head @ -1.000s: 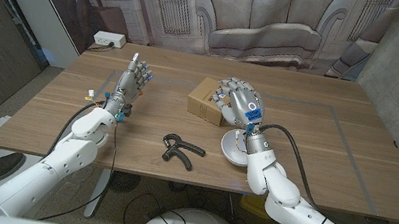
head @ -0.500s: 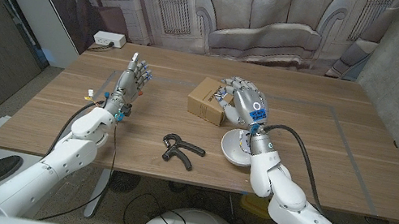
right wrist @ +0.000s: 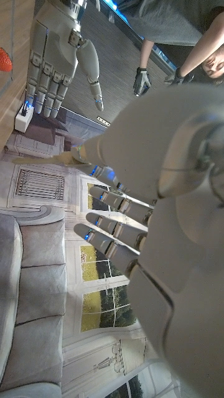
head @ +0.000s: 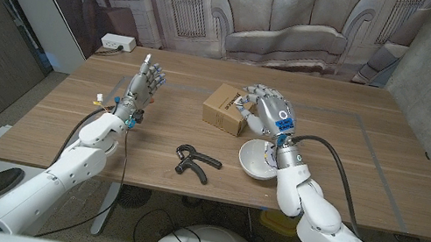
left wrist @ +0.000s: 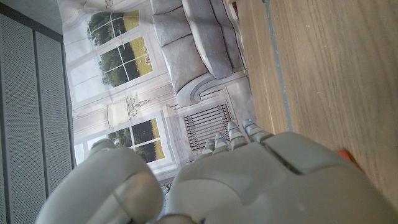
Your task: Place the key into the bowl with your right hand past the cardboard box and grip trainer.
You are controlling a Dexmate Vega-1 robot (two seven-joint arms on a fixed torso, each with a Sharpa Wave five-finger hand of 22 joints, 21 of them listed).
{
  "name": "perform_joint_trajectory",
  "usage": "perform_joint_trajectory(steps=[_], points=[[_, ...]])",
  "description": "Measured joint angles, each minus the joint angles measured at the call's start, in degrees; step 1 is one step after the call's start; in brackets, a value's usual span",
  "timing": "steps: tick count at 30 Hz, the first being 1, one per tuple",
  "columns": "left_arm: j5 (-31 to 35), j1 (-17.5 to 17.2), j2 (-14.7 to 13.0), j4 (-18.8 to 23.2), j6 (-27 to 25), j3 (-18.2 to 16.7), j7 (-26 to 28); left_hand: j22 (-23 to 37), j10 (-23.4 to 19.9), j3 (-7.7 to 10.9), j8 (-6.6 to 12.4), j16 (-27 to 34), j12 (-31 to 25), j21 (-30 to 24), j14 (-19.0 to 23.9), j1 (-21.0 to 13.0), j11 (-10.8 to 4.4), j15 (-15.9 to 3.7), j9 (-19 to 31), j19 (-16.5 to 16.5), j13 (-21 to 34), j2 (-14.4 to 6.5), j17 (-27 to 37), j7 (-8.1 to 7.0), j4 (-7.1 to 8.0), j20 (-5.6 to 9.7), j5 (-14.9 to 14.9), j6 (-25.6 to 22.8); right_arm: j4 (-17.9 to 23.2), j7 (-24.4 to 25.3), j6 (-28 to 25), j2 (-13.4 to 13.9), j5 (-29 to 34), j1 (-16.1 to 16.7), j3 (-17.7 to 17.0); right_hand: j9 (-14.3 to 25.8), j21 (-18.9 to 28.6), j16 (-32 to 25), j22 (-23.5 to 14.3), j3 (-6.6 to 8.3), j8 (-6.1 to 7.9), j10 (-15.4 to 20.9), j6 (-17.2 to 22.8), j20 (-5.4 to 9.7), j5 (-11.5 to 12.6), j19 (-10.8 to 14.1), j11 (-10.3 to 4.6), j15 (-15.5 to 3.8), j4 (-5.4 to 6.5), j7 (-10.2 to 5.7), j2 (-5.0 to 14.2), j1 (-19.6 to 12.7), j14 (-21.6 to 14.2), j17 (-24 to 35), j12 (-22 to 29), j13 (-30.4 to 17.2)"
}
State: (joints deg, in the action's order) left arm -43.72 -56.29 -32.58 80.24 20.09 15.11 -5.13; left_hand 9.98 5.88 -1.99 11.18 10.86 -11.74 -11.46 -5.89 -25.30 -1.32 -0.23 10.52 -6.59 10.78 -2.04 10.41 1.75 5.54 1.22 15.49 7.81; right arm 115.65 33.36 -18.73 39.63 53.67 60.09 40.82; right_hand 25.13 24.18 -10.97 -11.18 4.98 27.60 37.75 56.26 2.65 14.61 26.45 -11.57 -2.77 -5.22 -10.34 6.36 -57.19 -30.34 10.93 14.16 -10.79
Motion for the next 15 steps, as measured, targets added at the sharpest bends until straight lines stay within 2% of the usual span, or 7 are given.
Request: perform_joint_trajectory(steps=[6, 11, 12, 15], points=[[0.61, 0.16, -0.46, 0.81, -0.57, 0.29, 0.63, 0.0, 0.0, 0.0, 0.0, 0.0, 0.0, 0.0, 0.0, -0.07, 0.0, 0.0, 0.0, 0.0, 0.0, -0.07, 0.0, 0.0, 0.0, 0.0, 0.0, 0.0, 2.26, -2.49, -0.68, 1.13, 0.2, 1.41, -1.08, 0.26, 0.0, 0.0, 0.0, 0.0, -0.02, 0.0, -0.01, 0.09, 0.0, 0.53, 0.0, 0.0, 0.0, 0.01, 0.15, -0.16, 0.0, 0.0, 0.0, 0.0], [0.89, 0.16, -0.46, 0.81, -0.88, 0.29, 1.13, 0.0, 0.0, 0.0, 0.0, 0.0, 0.0, 0.0, 0.0, -0.07, 0.0, 0.0, 0.0, 0.0, 0.0, -0.07, 0.0, 0.0, 0.0, 0.0, 0.0, 0.0, 4.01, -2.49, -0.68, 1.86, 0.2, 2.7, -2.0, 0.26, 0.0, 0.0, 0.0, 0.0, -0.16, -0.22, -0.02, 0.09, -0.22, 0.53, 0.22, 0.0, 0.0, 0.02, 0.16, -0.16, 0.0, 0.0, -0.25, 0.0], [0.93, 0.16, -0.46, 0.81, -0.92, 0.29, 1.22, 0.0, 0.0, 0.0, 0.0, 0.0, 0.0, 0.0, 0.0, -0.07, 0.0, 0.0, 0.0, 0.0, 0.0, -0.07, 0.0, 0.0, 0.0, 0.0, 0.0, 0.0, 4.26, -4.31, -1.24, 1.94, 0.56, 2.91, -2.16, 0.26, 0.0, 0.0, 0.0, 0.0, -0.16, -0.22, -0.03, 0.09, -0.22, 0.53, 0.22, 0.0, 0.0, 0.03, 0.23, -0.23, 0.0, 0.0, -0.44, 0.0], [1.05, -0.47, -1.12, 2.12, -1.14, 0.31, 1.52, 0.0, 0.0, 0.0, 0.0, 0.0, 0.0, 0.0, 0.0, -0.07, 0.0, 0.0, 0.0, 0.0, 0.0, -0.07, 0.0, 0.0, 0.0, 0.0, 0.0, 0.01, 5.28, -5.01, -1.59, 2.22, 0.59, 3.8, -2.78, 0.26, 0.0, 0.0, 0.0, 0.0, -0.2, -0.22, 0.09, 0.09, -0.22, 0.52, 0.22, 0.0, 0.0, -0.09, 0.23, -0.23, 0.0, 0.0, -0.44, 0.0]])
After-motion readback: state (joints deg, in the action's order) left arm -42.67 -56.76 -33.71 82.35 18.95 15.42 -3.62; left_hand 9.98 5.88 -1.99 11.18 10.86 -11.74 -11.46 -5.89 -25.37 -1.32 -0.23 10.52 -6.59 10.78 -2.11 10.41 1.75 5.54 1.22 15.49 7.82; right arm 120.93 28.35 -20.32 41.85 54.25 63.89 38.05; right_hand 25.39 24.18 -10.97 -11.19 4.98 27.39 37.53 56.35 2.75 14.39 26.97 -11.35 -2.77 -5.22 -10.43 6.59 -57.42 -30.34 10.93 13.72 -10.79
